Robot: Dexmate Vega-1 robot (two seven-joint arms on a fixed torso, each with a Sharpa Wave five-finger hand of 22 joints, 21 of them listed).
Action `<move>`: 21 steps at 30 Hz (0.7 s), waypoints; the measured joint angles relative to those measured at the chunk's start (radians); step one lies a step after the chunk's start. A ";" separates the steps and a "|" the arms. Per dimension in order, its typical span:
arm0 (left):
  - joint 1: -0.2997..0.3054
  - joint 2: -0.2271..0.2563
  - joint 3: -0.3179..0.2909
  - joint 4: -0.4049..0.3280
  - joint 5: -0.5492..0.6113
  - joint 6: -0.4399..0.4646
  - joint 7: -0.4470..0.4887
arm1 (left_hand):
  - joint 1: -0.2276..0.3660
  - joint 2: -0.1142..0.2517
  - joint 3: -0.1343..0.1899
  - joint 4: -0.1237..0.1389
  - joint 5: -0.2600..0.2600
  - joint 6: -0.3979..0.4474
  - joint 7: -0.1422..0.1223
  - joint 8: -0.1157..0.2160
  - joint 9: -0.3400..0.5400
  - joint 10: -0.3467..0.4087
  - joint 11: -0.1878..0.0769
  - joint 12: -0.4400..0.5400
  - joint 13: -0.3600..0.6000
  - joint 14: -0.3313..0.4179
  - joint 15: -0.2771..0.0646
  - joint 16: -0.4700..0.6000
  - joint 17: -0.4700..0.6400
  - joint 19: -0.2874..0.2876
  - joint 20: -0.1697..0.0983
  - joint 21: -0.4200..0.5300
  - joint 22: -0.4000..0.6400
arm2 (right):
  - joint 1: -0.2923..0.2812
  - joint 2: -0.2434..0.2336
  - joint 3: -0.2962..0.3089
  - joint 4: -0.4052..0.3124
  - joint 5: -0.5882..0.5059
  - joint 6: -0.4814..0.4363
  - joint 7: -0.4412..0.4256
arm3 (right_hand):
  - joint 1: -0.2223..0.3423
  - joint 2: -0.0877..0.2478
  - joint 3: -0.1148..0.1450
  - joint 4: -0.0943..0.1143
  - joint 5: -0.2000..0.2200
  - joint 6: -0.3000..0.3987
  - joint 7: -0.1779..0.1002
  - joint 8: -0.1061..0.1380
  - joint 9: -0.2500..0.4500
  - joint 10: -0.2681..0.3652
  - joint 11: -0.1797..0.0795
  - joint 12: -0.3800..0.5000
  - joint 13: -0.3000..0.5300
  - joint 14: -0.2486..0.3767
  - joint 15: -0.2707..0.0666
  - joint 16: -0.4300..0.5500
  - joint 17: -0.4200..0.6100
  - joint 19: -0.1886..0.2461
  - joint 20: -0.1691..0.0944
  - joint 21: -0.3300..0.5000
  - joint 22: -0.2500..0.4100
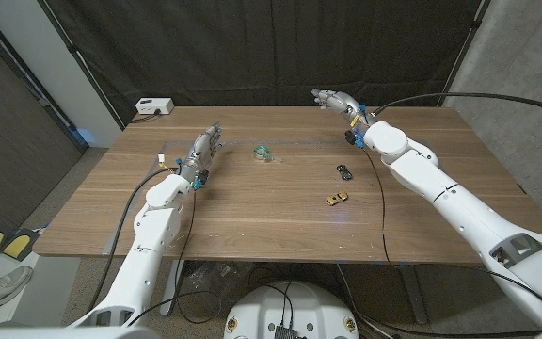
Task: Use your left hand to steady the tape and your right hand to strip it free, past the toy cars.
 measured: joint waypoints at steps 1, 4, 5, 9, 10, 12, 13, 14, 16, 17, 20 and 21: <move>-0.001 0.003 0.001 0.003 0.002 -0.009 -0.010 | 0.010 -0.005 0.000 -0.005 0.000 -0.002 -0.002 0.000 0.000 0.000 0.000 0.000 0.000 0.000 0.000 0.000 0.000 0.003 -0.003 -0.001 0.000 | 0.005 -0.002 -0.006 -0.006 -0.006 -0.007 0.002 | 0.000 0.000 0.003 -0.003 0.000 0.000 0.000 0.000 0.000 0.003 -0.003 0.000 0.000 0.000 0.000 0.000 0.000 0.000 0.000 -0.002 0.000; -0.004 0.010 0.004 0.010 0.004 -0.026 -0.028 | 0.017 -0.012 -0.002 -0.013 -0.004 -0.004 -0.004 -0.001 0.000 0.000 0.000 0.000 0.000 -0.005 -0.005 0.000 0.000 0.001 -0.007 -0.003 0.000 | 0.015 -0.004 -0.019 -0.017 -0.018 -0.022 0.006 | 0.000 0.000 0.004 -0.004 0.000 0.005 -0.005 0.000 0.000 0.003 -0.003 0.000 0.000 0.000 0.000 0.000 0.000 0.000 0.000 -0.002 0.000; -0.007 0.015 0.007 0.016 0.005 -0.031 -0.034 | 0.019 -0.014 -0.003 -0.013 -0.007 -0.004 -0.004 -0.004 0.000 -0.001 -0.001 0.000 0.000 -0.005 -0.005 0.000 0.000 0.001 -0.007 -0.007 0.000 | 0.022 -0.005 -0.027 -0.024 -0.041 -0.049 0.015 | 0.000 0.000 0.004 -0.004 0.000 0.005 -0.005 0.000 0.000 0.003 -0.003 0.000 0.000 0.000 0.000 0.000 0.000 0.000 0.000 -0.002 0.000; -0.012 0.030 0.014 0.035 0.006 -0.054 -0.057 | 0.024 -0.019 -0.004 -0.023 -0.008 -0.004 -0.004 -0.004 0.000 -0.005 -0.005 0.000 0.000 -0.005 -0.005 0.000 0.000 0.001 -0.007 -0.009 0.000 | 0.038 -0.007 -0.046 -0.041 -0.070 -0.084 0.026 | 0.005 0.005 0.004 -0.004 0.000 0.005 -0.005 0.000 0.000 0.007 -0.007 0.000 0.000 0.000 0.000 0.000 0.000 0.000 0.000 -0.002 0.000; -0.013 0.031 0.015 0.037 0.007 -0.057 -0.061 | 0.024 -0.019 -0.004 -0.023 -0.008 -0.004 -0.004 -0.004 0.000 -0.005 -0.005 0.000 0.000 -0.005 -0.005 0.000 0.000 0.001 -0.007 -0.009 0.000 | 0.042 -0.008 -0.052 -0.046 -0.078 -0.094 0.029 | 0.005 0.005 0.004 -0.004 0.000 0.005 -0.005 0.000 0.000 0.007 -0.007 0.000 0.000 0.000 0.000 0.000 0.000 0.000 0.000 -0.002 0.000; -0.013 0.034 0.015 0.040 0.006 -0.062 -0.066 | 0.028 -0.023 -0.007 -0.026 -0.008 -0.004 -0.003 -0.004 0.000 -0.005 -0.005 0.000 0.000 -0.005 -0.005 0.000 0.000 0.001 -0.007 -0.009 0.002 | 0.048 -0.008 -0.060 -0.053 -0.090 -0.107 0.033 | 0.005 0.005 0.004 -0.004 0.000 0.005 -0.005 0.000 0.000 0.004 -0.010 0.000 0.000 0.000 0.000 0.000 0.000 0.000 0.000 -0.002 0.000; -0.013 0.035 0.016 0.042 0.005 -0.065 -0.069 | 0.035 -0.030 -0.007 -0.026 -0.008 -0.004 -0.003 -0.004 0.000 -0.005 -0.005 0.000 0.000 -0.005 -0.005 0.000 0.000 0.001 -0.007 -0.009 0.004 | 0.054 -0.009 -0.067 -0.059 -0.100 -0.118 0.036 | 0.005 0.005 0.004 -0.004 0.000 0.005 -0.005 0.000 0.000 0.003 -0.010 0.000 0.000 0.000 0.000 0.000 0.000 0.000 0.000 -0.002 0.000; -0.013 0.036 0.016 0.043 0.003 -0.067 -0.071 | 0.036 -0.031 -0.007 -0.026 -0.012 -0.004 -0.003 -0.008 0.000 -0.005 -0.005 0.000 0.000 -0.005 -0.005 0.000 0.000 0.001 -0.007 -0.009 0.005 | 0.059 -0.009 -0.074 -0.066 -0.105 -0.123 0.037 | 0.005 0.005 0.004 -0.004 0.000 0.005 -0.005 0.000 0.000 0.003 -0.010 0.000 0.000 0.000 0.000 0.000 0.000 0.000 0.000 -0.002 0.000; -0.013 0.036 0.016 0.043 0.001 -0.070 -0.073 | 0.036 -0.031 -0.007 -0.026 -0.015 -0.004 -0.003 -0.008 0.000 -0.005 -0.005 0.000 0.000 -0.005 -0.005 0.000 0.000 0.001 -0.007 -0.009 0.005 | 0.065 -0.010 -0.083 -0.073 -0.105 -0.123 0.037 | 0.005 0.005 0.004 -0.004 0.000 0.009 -0.009 0.000 0.000 0.003 -0.010 0.000 0.000 0.002 -0.002 0.000 0.000 0.000 0.000 -0.009 0.000; -0.013 0.036 0.016 0.043 0.000 -0.071 -0.074 | 0.036 -0.031 -0.008 -0.027 -0.015 -0.004 -0.003 -0.008 0.000 -0.005 -0.005 0.000 0.000 -0.005 -0.005 0.000 0.000 0.001 -0.007 -0.009 0.005 | 0.068 -0.010 -0.088 -0.077 -0.105 -0.123 0.037 | 0.005 0.005 0.007 -0.007 0.000 0.011 -0.011 0.000 0.000 0.003 -0.010 0.000 0.000 0.004 -0.004 0.000 0.000 0.000 0.000 -0.011 0.000; -0.011 0.039 0.016 0.046 -0.004 -0.073 -0.076 | 0.036 -0.031 -0.011 -0.030 -0.015 -0.004 -0.003 -0.008 0.000 -0.005 -0.005 0.000 0.000 -0.005 -0.005 0.000 0.000 0.001 -0.007 -0.009 0.005 | 0.079 -0.010 -0.106 -0.090 -0.141 -0.161 0.050 | 0.010 0.000 0.008 -0.008 0.000 0.009 -0.014 0.000 0.000 0.007 -0.014 0.000 0.000 0.005 -0.005 0.000 0.000 0.000 0.000 -0.011 0.000; -0.011 0.039 0.016 0.046 -0.005 -0.074 -0.076 | 0.036 -0.031 -0.011 -0.030 -0.015 -0.004 -0.003 -0.008 0.000 -0.005 -0.005 0.000 0.000 -0.005 -0.005 0.000 0.000 0.001 -0.007 -0.009 0.005 | 0.083 -0.010 -0.111 -0.094 -0.141 -0.161 0.050 | 0.010 0.000 0.008 -0.008 0.000 0.010 -0.019 0.000 0.000 0.007 -0.014 0.000 0.000 0.005 -0.005 0.000 0.000 0.000 0.000 -0.011 0.000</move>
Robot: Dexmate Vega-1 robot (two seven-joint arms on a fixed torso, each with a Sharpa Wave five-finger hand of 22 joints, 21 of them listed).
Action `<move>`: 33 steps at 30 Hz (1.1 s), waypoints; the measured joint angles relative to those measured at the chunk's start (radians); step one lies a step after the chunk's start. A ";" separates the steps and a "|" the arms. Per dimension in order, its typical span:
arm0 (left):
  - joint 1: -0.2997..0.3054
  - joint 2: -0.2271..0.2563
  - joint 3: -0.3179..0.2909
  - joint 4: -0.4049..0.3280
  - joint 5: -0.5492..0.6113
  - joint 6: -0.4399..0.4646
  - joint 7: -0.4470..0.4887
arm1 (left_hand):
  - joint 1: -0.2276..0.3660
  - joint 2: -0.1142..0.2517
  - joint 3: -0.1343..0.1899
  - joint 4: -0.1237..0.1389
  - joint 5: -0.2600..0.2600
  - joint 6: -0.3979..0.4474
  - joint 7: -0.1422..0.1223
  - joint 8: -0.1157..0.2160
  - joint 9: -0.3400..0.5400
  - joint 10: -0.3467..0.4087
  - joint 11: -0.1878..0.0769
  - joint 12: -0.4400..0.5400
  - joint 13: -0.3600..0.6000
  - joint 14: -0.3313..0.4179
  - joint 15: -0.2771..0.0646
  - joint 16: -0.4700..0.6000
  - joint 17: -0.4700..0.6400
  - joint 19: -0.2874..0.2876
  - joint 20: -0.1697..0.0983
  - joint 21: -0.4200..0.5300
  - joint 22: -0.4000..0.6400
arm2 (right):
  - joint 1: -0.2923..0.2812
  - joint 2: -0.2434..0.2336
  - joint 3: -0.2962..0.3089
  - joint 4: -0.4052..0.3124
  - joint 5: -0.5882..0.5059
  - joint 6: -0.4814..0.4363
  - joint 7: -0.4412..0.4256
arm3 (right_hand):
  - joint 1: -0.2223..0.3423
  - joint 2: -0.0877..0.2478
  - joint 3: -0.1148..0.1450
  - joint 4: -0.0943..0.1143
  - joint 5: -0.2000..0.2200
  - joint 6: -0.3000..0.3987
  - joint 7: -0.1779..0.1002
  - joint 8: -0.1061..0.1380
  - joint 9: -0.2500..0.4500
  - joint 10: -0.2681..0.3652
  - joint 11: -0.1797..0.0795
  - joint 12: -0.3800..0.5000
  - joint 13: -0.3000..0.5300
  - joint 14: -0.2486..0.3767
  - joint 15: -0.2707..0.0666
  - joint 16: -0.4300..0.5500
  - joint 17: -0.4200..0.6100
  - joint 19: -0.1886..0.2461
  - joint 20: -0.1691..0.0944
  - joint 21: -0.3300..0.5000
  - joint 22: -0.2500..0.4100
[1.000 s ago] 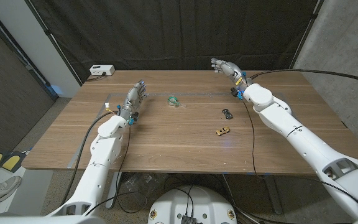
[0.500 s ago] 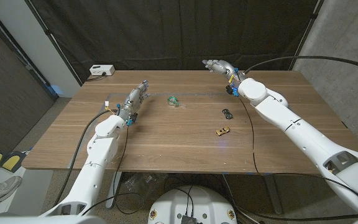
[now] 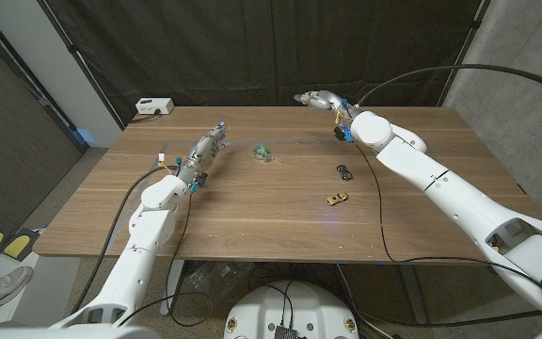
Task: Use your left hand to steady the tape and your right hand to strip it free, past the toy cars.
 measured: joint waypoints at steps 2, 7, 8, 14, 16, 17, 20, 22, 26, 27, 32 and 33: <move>0.004 0.002 -0.002 0.004 -0.002 0.000 -0.001 | 0.000 0.000 0.003 -0.003 0.000 0.000 0.000 0.000 0.000 0.000 0.000 0.000 0.000 0.000 0.000 0.000 0.000 0.000 0.000 0.000 0.000 | 0.007 0.002 -0.011 -0.007 -0.041 -0.034 0.014 | 0.005 0.005 0.000 0.000 0.000 0.002 -0.005 0.000 0.000 0.003 -0.003 0.000 0.000 0.004 -0.004 0.000 0.000 0.000 0.000 0.000 0.000; 0.006 0.002 -0.004 0.007 -0.006 -0.001 -0.003 | 0.000 0.000 0.004 -0.004 0.000 0.000 0.000 0.000 0.000 0.004 0.004 0.000 0.000 0.000 0.000 0.000 0.002 0.000 0.000 0.000 0.000 | 0.020 0.005 -0.033 -0.026 -0.084 -0.073 0.030 | 0.005 0.005 0.003 -0.003 0.000 0.007 -0.010 0.000 0.000 0.000 -0.011 0.000 0.000 0.011 -0.011 0.000 0.000 0.002 0.006 0.000 0.000; 0.006 0.002 -0.004 0.007 -0.006 -0.001 -0.004 | 0.000 0.000 0.004 -0.004 0.000 0.000 0.000 0.000 0.000 0.004 0.004 0.000 0.000 0.000 0.000 0.000 0.002 0.000 0.000 0.000 0.000 | 0.023 0.006 -0.039 -0.031 -0.084 -0.073 0.030 | 0.005 0.005 0.004 -0.004 0.000 0.005 -0.012 0.000 0.000 0.002 -0.013 0.000 0.000 0.015 -0.015 0.000 0.000 0.001 0.006 0.000 0.000; 0.006 0.003 -0.007 0.015 -0.009 -0.001 -0.007 | 0.000 0.000 0.004 -0.004 -0.008 0.000 0.000 0.000 0.000 0.004 0.004 0.000 0.000 0.000 0.000 0.000 0.003 0.000 0.000 0.000 0.000 | 0.034 0.011 -0.062 -0.055 -0.131 -0.121 0.051 | 0.011 0.011 0.004 -0.004 0.000 0.007 -0.021 0.000 0.000 0.003 -0.014 0.000 0.000 0.020 -0.019 0.000 0.000 0.000 0.011 -0.005 0.000; 0.006 0.003 -0.007 0.015 -0.009 -0.001 -0.009 | 0.000 0.000 0.004 -0.004 -0.008 0.000 0.000 0.000 0.000 0.004 0.004 0.000 0.000 0.000 0.000 0.000 0.003 -0.002 0.003 0.000 0.000 | 0.037 0.012 -0.068 -0.060 -0.131 -0.121 0.051 | 0.011 0.011 0.004 -0.004 0.000 0.007 -0.021 0.000 0.000 0.007 -0.018 0.000 0.000 0.020 -0.019 0.000 0.000 0.000 0.011 -0.005 0.000; 0.006 0.003 -0.007 0.015 -0.010 -0.001 -0.010 | 0.000 0.000 0.004 -0.004 -0.008 0.000 0.000 0.000 0.000 0.004 0.004 0.000 0.000 0.000 0.000 0.000 0.003 0.000 0.008 0.000 0.000 | 0.039 0.013 -0.073 -0.065 -0.131 -0.121 0.051 | 0.011 0.011 0.004 -0.004 0.000 0.009 -0.023 0.000 0.000 0.005 -0.023 0.000 0.000 0.023 -0.023 0.000 0.000 0.000 0.011 -0.005 0.000; 0.005 0.002 -0.009 0.021 -0.010 -0.002 -0.012 | 0.000 0.000 0.004 -0.004 -0.008 0.000 0.000 0.000 0.000 0.004 0.004 0.000 0.000 0.000 0.000 0.000 0.003 0.002 0.010 0.000 0.000 | 0.043 0.015 -0.081 -0.071 -0.167 -0.155 0.067 | 0.015 0.015 0.007 -0.007 0.000 0.011 -0.025 0.000 0.000 0.003 -0.025 0.000 0.000 0.025 -0.025 0.000 0.000 0.000 0.011 -0.005 0.000; 0.005 0.002 -0.009 0.021 -0.010 -0.002 -0.013 | 0.000 0.000 0.004 -0.004 -0.008 0.000 0.000 0.000 0.000 0.004 0.004 0.000 0.000 0.000 0.000 0.000 0.003 0.002 0.009 0.000 0.000 | 0.045 0.017 -0.088 -0.076 -0.176 -0.162 0.071 | 0.018 0.019 0.008 -0.008 0.000 0.011 -0.025 0.000 0.000 0.006 -0.027 0.000 0.000 0.029 -0.029 0.000 0.000 0.000 0.011 -0.005 0.000; 0.005 0.002 -0.011 0.022 -0.010 -0.002 -0.014 | 0.000 0.000 0.004 -0.004 -0.008 0.000 0.000 0.000 0.000 0.004 0.004 0.000 0.001 0.000 0.000 0.000 0.003 0.002 0.009 0.000 0.000 | 0.050 0.021 -0.098 -0.080 -0.192 -0.176 0.077 | 0.024 0.024 0.012 -0.012 0.001 0.016 -0.030 0.000 0.000 0.011 -0.032 0.000 0.000 0.038 -0.037 0.008 0.000 0.004 0.014 -0.005 0.000; 0.005 0.002 -0.012 0.022 -0.011 -0.002 -0.015 | 0.000 0.000 0.004 -0.004 -0.008 0.000 0.000 0.000 0.000 0.004 0.004 0.000 0.003 0.000 0.000 0.000 0.003 0.002 0.009 0.000 0.000 | 0.053 0.024 -0.104 -0.081 -0.200 -0.181 0.080 | 0.032 0.024 0.012 -0.012 0.004 0.021 -0.035 0.000 0.000 0.012 -0.034 0.000 0.000 0.037 -0.037 0.008 0.000 0.004 0.015 -0.005 0.000; 0.006 0.002 -0.015 0.022 -0.011 -0.002 -0.016 | 0.000 0.000 0.004 -0.004 -0.008 0.000 0.000 0.000 0.000 0.004 0.004 0.000 0.005 0.000 0.000 0.000 0.003 0.002 0.009 0.000 0.002 | 0.064 0.032 -0.118 -0.081 -0.223 -0.197 0.091 | 0.036 0.028 0.017 -0.017 0.004 0.022 -0.035 0.000 0.000 0.016 -0.037 0.000 0.000 0.048 -0.048 0.008 0.000 0.011 0.014 -0.005 0.000; 0.007 0.002 -0.016 0.022 -0.012 -0.002 -0.016 | 0.000 0.000 0.004 -0.004 -0.008 0.000 0.000 0.000 0.000 0.004 0.004 0.000 0.005 0.000 0.000 0.000 0.003 0.002 0.009 0.000 0.004 | 0.067 0.035 -0.122 -0.081 -0.229 -0.200 0.095 | 0.036 0.028 0.017 -0.017 0.004 0.022 -0.035 0.000 0.000 0.016 -0.037 0.000 0.000 0.048 -0.048 0.008 0.000 0.011 0.014 -0.005 0.000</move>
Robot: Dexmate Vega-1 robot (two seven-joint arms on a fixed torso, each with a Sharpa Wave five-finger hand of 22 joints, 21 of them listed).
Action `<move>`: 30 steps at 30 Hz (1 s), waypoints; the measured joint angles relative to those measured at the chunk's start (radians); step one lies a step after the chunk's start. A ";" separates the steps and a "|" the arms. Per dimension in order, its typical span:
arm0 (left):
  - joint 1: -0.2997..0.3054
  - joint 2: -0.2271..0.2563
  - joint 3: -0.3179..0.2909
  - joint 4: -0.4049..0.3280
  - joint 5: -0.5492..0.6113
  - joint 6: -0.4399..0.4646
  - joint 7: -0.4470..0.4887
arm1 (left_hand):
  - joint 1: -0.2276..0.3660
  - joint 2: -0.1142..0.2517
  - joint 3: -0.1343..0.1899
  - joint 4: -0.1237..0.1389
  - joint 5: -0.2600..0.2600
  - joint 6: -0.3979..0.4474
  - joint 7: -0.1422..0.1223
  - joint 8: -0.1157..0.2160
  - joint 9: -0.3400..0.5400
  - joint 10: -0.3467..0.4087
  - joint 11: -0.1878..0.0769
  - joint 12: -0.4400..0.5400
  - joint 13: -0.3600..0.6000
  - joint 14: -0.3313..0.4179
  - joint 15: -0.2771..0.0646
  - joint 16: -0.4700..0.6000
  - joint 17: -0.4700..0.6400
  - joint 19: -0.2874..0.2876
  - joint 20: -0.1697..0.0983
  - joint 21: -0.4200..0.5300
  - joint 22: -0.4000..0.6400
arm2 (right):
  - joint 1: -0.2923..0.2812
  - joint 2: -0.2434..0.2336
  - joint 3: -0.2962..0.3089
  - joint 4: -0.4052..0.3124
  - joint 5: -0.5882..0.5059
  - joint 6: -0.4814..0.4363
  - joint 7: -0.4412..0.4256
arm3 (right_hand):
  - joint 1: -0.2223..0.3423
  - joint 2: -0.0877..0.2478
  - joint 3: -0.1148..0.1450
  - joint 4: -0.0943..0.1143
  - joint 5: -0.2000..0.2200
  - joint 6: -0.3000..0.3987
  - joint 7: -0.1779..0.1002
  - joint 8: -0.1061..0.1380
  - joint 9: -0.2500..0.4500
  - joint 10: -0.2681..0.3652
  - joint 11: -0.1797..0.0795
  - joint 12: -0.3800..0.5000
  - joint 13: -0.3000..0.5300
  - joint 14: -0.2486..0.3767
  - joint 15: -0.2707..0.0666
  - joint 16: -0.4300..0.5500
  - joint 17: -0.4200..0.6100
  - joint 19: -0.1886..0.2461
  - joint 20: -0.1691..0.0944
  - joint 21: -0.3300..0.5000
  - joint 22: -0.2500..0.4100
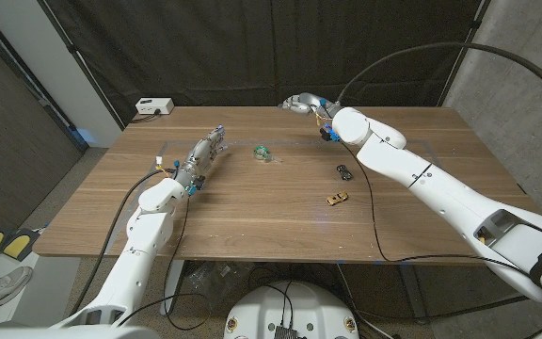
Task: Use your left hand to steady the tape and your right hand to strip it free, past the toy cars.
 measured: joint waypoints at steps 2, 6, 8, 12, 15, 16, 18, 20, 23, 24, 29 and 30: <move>0.000 0.000 0.000 0.000 -0.001 0.000 0.000 | 0.000 0.000 0.000 0.000 0.000 0.000 0.000 0.000 0.000 0.000 0.000 0.000 0.000 0.000 0.000 0.000 0.000 0.000 0.000 -0.006 0.001 | 0.004 0.003 -0.005 0.002 0.000 0.000 0.000 | 0.004 -0.004 0.000 0.000 0.000 0.000 0.000 0.000 0.000 0.000 0.000 0.000 -0.003 0.000 0.000 0.000 0.000 0.000 0.000 0.000 0.000; 0.002 0.000 -0.001 -0.001 -0.002 0.000 -0.001 | 0.000 0.000 -0.003 0.003 0.000 0.000 0.000 -0.004 0.000 0.000 0.000 0.000 0.000 0.000 0.000 0.000 0.000 0.000 0.000 -0.008 0.001 | 0.015 0.011 -0.018 0.010 -0.012 -0.005 0.007 | 0.007 -0.001 0.002 -0.002 0.000 0.000 0.000 0.000 0.000 0.005 -0.005 0.000 -0.004 0.000 0.000 0.000 0.000 0.000 0.000 -0.003 0.000; 0.004 0.001 -0.003 -0.003 -0.002 0.000 -0.001 | 0.000 0.000 -0.003 0.003 0.000 0.000 0.000 -0.004 0.000 0.000 0.000 0.000 0.000 0.000 0.000 0.000 0.000 0.000 0.000 -0.008 0.001 | 0.020 0.016 -0.023 0.015 -0.027 -0.011 0.019 | 0.009 0.001 0.003 -0.003 0.000 0.005 -0.005 0.000 0.000 0.005 -0.005 0.000 -0.004 0.000 0.000 0.000 0.000 0.000 0.000 -0.004 0.000; 0.005 0.001 -0.003 -0.003 -0.003 0.000 -0.003 | 0.000 0.000 -0.003 0.003 -0.008 0.000 0.000 -0.004 0.000 0.000 0.000 0.000 0.000 0.000 0.000 0.000 0.000 0.000 0.000 -0.008 0.001 | 0.031 0.026 -0.036 0.029 -0.032 -0.013 0.024 | 0.010 0.000 0.003 -0.003 0.000 0.005 -0.005 0.000 0.000 0.005 -0.005 0.000 -0.004 0.005 -0.005 0.000 0.000 0.000 0.000 -0.004 0.000; 0.005 0.003 -0.003 -0.006 -0.003 0.000 -0.003 | -0.011 0.011 -0.003 0.003 -0.008 0.000 0.000 -0.004 0.000 0.000 0.000 0.000 0.000 0.000 0.000 0.000 0.000 0.000 0.000 -0.008 0.001 | 0.039 0.033 -0.044 0.039 -0.051 -0.017 0.041 | 0.018 0.003 0.007 -0.007 0.000 0.005 -0.005 0.000 0.000 0.005 -0.005 0.000 -0.004 0.005 -0.005 0.000 0.000 0.000 0.000 -0.004 0.000; 0.005 0.003 -0.003 -0.006 -0.003 -0.001 -0.004 | -0.011 0.011 -0.003 0.003 -0.008 0.000 0.000 -0.004 0.000 0.000 0.000 0.000 0.000 0.000 0.000 0.000 0.000 0.000 0.000 -0.008 0.001 | 0.041 0.036 -0.047 0.042 -0.056 -0.019 0.046 | 0.018 0.003 0.007 -0.007 0.000 0.005 -0.005 0.000 0.000 0.005 -0.005 0.000 -0.004 0.008 -0.008 0.000 0.000 0.000 0.000 -0.004 0.000; 0.006 0.003 -0.003 -0.007 -0.004 -0.001 -0.004 | -0.011 0.011 -0.003 0.003 -0.008 0.000 0.000 -0.004 0.000 0.000 0.000 0.000 0.000 0.000 0.000 0.000 0.000 0.000 0.000 -0.008 0.001 | 0.048 0.042 -0.053 0.051 -0.062 -0.021 0.051 | 0.018 0.003 0.007 -0.007 0.000 0.005 -0.005 0.000 0.000 0.008 -0.008 0.000 -0.004 0.010 -0.009 0.000 0.000 0.000 0.000 -0.004 0.000; 0.006 0.003 -0.003 -0.008 -0.004 -0.002 -0.004 | -0.011 0.011 -0.003 0.003 -0.008 0.000 0.000 -0.004 0.000 0.000 0.000 0.000 0.000 0.000 0.000 0.000 0.000 0.000 0.000 -0.008 0.001 | 0.054 0.047 -0.059 0.058 -0.066 -0.023 0.055 | 0.022 0.007 0.007 -0.007 0.000 0.005 -0.005 0.000 0.000 0.011 -0.011 0.000 -0.004 0.010 -0.009 0.000 0.000 0.000 0.000 -0.004 0.000; 0.006 0.003 -0.003 -0.008 -0.005 -0.002 -0.004 | -0.011 0.011 -0.003 0.003 -0.008 0.000 0.000 -0.004 0.000 0.000 0.000 0.000 0.000 0.000 0.000 0.000 0.000 0.000 0.000 -0.008 0.001 | 0.064 0.057 -0.069 0.074 -0.074 -0.026 0.063 | 0.028 0.001 0.011 -0.011 0.000 0.005 -0.005 0.000 0.000 0.011 -0.011 0.000 -0.004 0.010 -0.009 0.000 0.000 0.000 0.000 -0.003 0.000; 0.006 0.003 -0.003 -0.008 -0.005 -0.002 -0.004 | -0.011 0.011 -0.003 0.003 -0.008 0.000 0.000 -0.004 0.000 0.000 0.000 0.000 0.000 0.000 0.000 0.000 0.000 0.000 0.000 -0.008 0.001 | 0.068 0.060 -0.073 0.080 -0.074 -0.026 0.063 | 0.028 0.001 0.011 -0.011 0.000 0.005 -0.005 0.000 0.000 0.011 -0.011 0.000 -0.004 0.009 -0.009 0.000 0.000 0.000 0.000 -0.003 0.000; 0.008 0.004 -0.004 -0.010 -0.006 -0.002 -0.004 | -0.011 0.011 -0.003 0.003 -0.008 0.000 0.000 -0.004 0.000 0.000 0.000 0.000 0.000 0.000 0.000 0.000 0.000 0.000 0.000 -0.008 0.001 | 0.088 0.078 -0.095 0.108 -0.098 -0.036 0.081 | 0.036 0.002 0.014 -0.014 0.000 0.013 -0.012 0.004 0.000 0.011 -0.011 0.000 -0.004 0.013 -0.013 0.000 0.000 0.005 -0.006 -0.008 0.000; 0.008 0.004 -0.004 -0.010 -0.006 -0.002 -0.004 | -0.011 0.011 -0.003 0.003 -0.008 0.000 0.000 -0.004 0.000 0.000 0.000 0.000 0.000 0.000 0.000 0.000 0.000 0.000 0.000 -0.008 0.001 | 0.090 0.080 -0.097 0.112 -0.098 -0.036 0.081 | 0.040 0.005 0.015 -0.015 0.000 0.019 -0.010 0.004 0.000 0.011 -0.011 0.000 -0.004 0.013 -0.013 0.000 0.000 0.005 -0.006 -0.008 0.000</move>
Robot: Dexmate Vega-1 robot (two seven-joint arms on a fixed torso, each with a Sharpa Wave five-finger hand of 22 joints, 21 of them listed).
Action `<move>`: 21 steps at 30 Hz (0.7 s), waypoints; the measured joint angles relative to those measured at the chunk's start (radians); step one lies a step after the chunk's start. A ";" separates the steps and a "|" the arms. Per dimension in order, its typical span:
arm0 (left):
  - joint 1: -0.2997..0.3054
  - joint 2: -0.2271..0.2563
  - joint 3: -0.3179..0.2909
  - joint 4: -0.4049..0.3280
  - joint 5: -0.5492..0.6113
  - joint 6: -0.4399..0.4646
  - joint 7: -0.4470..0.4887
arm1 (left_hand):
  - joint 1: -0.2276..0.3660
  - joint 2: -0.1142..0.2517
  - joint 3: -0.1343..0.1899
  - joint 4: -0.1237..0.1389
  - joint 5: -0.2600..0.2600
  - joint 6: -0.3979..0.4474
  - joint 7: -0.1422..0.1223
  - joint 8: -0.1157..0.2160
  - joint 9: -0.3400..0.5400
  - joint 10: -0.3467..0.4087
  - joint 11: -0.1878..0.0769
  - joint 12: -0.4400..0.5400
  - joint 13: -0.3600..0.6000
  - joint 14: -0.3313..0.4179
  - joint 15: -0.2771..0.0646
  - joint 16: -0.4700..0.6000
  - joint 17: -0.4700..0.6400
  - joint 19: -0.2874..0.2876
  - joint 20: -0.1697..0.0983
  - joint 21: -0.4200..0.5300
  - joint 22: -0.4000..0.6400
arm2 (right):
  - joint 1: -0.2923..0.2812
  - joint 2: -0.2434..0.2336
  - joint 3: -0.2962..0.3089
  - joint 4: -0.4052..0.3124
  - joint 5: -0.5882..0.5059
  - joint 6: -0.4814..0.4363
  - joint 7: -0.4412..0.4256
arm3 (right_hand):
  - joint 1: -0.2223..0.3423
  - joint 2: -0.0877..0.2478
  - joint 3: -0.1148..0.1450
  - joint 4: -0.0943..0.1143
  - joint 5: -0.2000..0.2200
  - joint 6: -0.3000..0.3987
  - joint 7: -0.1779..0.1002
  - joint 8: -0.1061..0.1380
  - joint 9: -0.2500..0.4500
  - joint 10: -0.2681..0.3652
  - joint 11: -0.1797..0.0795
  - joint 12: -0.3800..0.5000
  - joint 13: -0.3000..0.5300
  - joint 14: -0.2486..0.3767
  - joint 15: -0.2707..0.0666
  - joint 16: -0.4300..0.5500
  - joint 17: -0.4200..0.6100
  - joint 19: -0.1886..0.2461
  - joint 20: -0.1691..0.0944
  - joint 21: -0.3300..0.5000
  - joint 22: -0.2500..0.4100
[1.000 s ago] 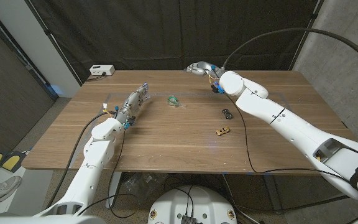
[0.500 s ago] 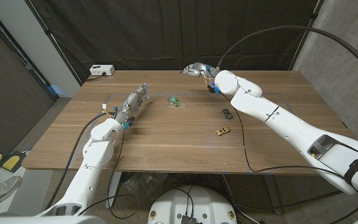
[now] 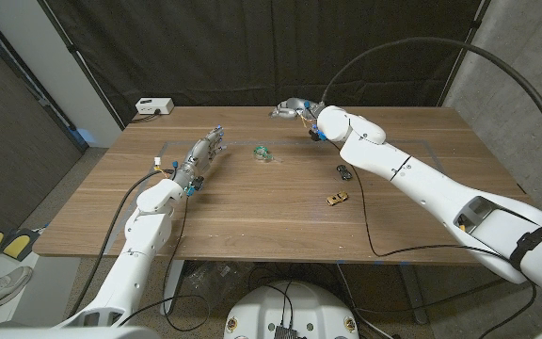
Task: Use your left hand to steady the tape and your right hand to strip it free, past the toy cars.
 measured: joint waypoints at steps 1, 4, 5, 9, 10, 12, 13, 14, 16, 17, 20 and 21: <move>0.000 0.000 0.000 0.000 0.000 0.000 0.000 | 0.000 0.000 0.000 0.000 0.000 0.000 0.000 0.000 0.000 0.000 0.000 0.000 0.000 0.000 0.000 0.000 0.000 0.000 0.000 0.000 0.000 | 0.003 0.003 -0.003 0.005 -0.010 -0.003 0.006 | 0.003 0.002 0.000 0.000 0.000 0.003 0.000 0.000 0.000 0.000 0.000 0.000 0.000 0.000 0.000 0.000 0.000 0.000 0.000 0.000 0.000; 0.000 0.000 -0.001 0.000 -0.001 -0.001 0.000 | 0.000 0.000 -0.004 0.004 0.000 0.000 0.000 0.000 0.000 0.000 0.000 0.000 0.000 0.000 0.000 0.000 0.000 0.000 0.000 0.000 0.000 | 0.012 0.012 -0.012 0.022 -0.019 -0.005 0.013 | 0.006 -0.001 0.003 -0.003 0.000 0.007 0.003 0.000 0.000 0.004 -0.004 0.000 0.000 0.005 -0.005 0.000 0.000 0.000 0.000 0.000 0.000; 0.000 0.000 -0.001 0.000 -0.001 -0.001 0.000 | 0.000 0.000 -0.004 0.004 0.000 0.000 0.000 0.000 0.000 0.000 0.000 0.000 0.000 0.000 0.000 0.000 0.000 0.000 0.000 0.000 0.000 | 0.015 0.016 -0.014 0.027 -0.019 -0.005 0.013 | 0.006 -0.001 0.004 -0.004 0.000 0.009 0.001 0.000 0.000 0.004 -0.004 0.000 0.000 0.005 -0.005 0.000 0.000 0.000 0.000 0.000 0.000; 0.000 0.001 -0.001 0.003 -0.001 -0.002 0.000 | 0.000 0.000 -0.004 0.004 0.000 0.000 0.000 0.000 0.000 0.000 0.000 0.000 0.000 0.000 0.000 0.000 0.000 0.000 0.000 0.000 0.000 | 0.024 0.027 -0.024 0.049 -0.031 -0.005 0.025 | 0.006 -0.001 0.004 -0.004 0.000 0.012 -0.002 0.000 0.000 0.004 -0.004 0.000 0.000 0.005 -0.005 0.000 0.000 0.000 0.000 0.000 0.000; -0.001 0.001 -0.001 0.004 -0.001 -0.002 0.000 | 0.000 0.000 -0.004 0.004 0.000 0.000 0.000 0.000 0.000 0.000 0.000 0.000 0.000 0.000 0.000 0.000 0.000 0.000 0.000 0.000 0.000 | 0.026 0.029 -0.026 0.053 -0.033 -0.005 0.027 | 0.010 0.002 0.004 -0.004 0.000 0.012 -0.002 0.000 0.000 0.004 -0.004 0.000 0.000 0.005 -0.005 0.000 0.000 0.000 0.000 0.000 0.000; -0.001 0.001 -0.001 0.004 -0.001 -0.003 0.001 | 0.000 0.000 -0.004 0.004 0.000 0.004 0.004 0.000 0.000 0.000 0.000 0.000 0.000 0.000 0.000 0.000 0.000 0.000 0.000 0.000 0.000 | 0.030 0.034 -0.030 0.061 -0.033 -0.005 0.027 | 0.013 0.003 0.004 -0.004 0.000 0.012 -0.002 0.000 0.000 0.006 -0.006 0.000 0.000 0.005 -0.005 0.000 0.000 0.004 -0.004 0.000 0.000; -0.001 0.001 -0.001 0.004 -0.001 -0.003 0.001 | 0.000 0.000 -0.004 0.004 0.000 0.004 0.004 0.000 0.000 0.000 0.000 0.000 0.000 0.000 0.000 0.000 0.000 0.000 0.000 0.000 0.000 | 0.032 0.038 -0.033 0.067 -0.033 -0.005 0.027 | 0.017 -0.001 0.004 -0.004 0.000 0.012 -0.002 0.000 0.000 0.007 -0.007 0.000 0.000 0.005 -0.005 0.000 0.000 0.005 -0.005 0.000 0.000; -0.001 0.001 -0.001 0.004 -0.001 -0.003 0.001 | 0.000 0.000 -0.004 0.004 0.000 0.004 0.004 0.000 0.000 0.000 0.000 0.000 0.000 0.000 0.000 0.000 0.000 0.000 0.000 0.000 0.000 | 0.035 0.042 -0.036 0.074 -0.033 -0.005 0.027 | 0.017 -0.002 0.004 -0.004 0.000 0.012 -0.002 0.000 0.000 0.007 -0.007 0.000 0.000 0.005 -0.005 0.000 0.000 0.005 -0.006 0.000 0.000; -0.004 0.001 -0.002 0.009 -0.001 -0.003 0.001 | 0.000 0.000 -0.004 0.004 0.000 0.004 0.004 0.000 0.000 0.000 0.000 0.000 0.000 0.000 0.000 0.000 0.000 0.000 0.000 0.000 0.000 | 0.040 0.047 -0.040 0.085 -0.042 -0.001 0.036 | 0.020 0.002 0.007 -0.007 0.000 0.012 -0.002 0.000 0.000 0.007 -0.007 0.000 0.000 0.005 -0.005 0.000 0.000 0.005 -0.006 0.000 0.000; -0.006 0.001 -0.002 0.011 -0.001 -0.003 0.001 | 0.000 0.000 -0.004 0.004 0.000 0.004 0.004 0.000 0.000 0.000 0.000 0.000 0.000 0.000 0.000 0.000 0.000 0.000 0.000 0.000 0.000 | 0.044 0.053 -0.044 0.095 -0.044 0.002 0.039 | 0.025 0.001 0.008 -0.008 0.000 0.012 -0.002 0.000 0.000 0.007 -0.007 0.000 0.000 0.005 -0.010 0.000 0.000 0.005 -0.005 0.000 0.000; -0.008 0.000 -0.003 0.016 -0.001 -0.003 -0.001 | 0.000 0.000 -0.004 0.004 0.000 0.004 0.004 0.000 0.000 0.000 0.000 0.000 0.000 0.000 0.000 0.000 0.000 0.000 0.000 0.000 0.000 | 0.051 0.061 -0.050 0.109 -0.052 0.008 0.044 | 0.033 0.001 0.011 -0.011 0.000 0.012 -0.002 0.000 0.000 0.013 -0.013 0.000 0.000 0.007 -0.014 0.000 0.000 0.006 -0.006 0.000 0.000; -0.009 0.000 -0.003 0.016 -0.001 -0.003 -0.001 | 0.000 0.000 -0.004 0.004 0.000 0.004 0.004 0.000 0.000 0.000 0.000 0.000 0.000 0.000 0.000 0.000 0.000 0.000 0.000 0.000 0.000 | 0.055 0.067 -0.054 0.118 -0.054 0.009 0.045 | 0.034 0.000 0.012 -0.012 0.000 0.012 -0.002 0.000 0.000 0.013 -0.013 0.000 0.000 0.007 -0.014 0.000 0.000 0.009 -0.009 0.000 0.000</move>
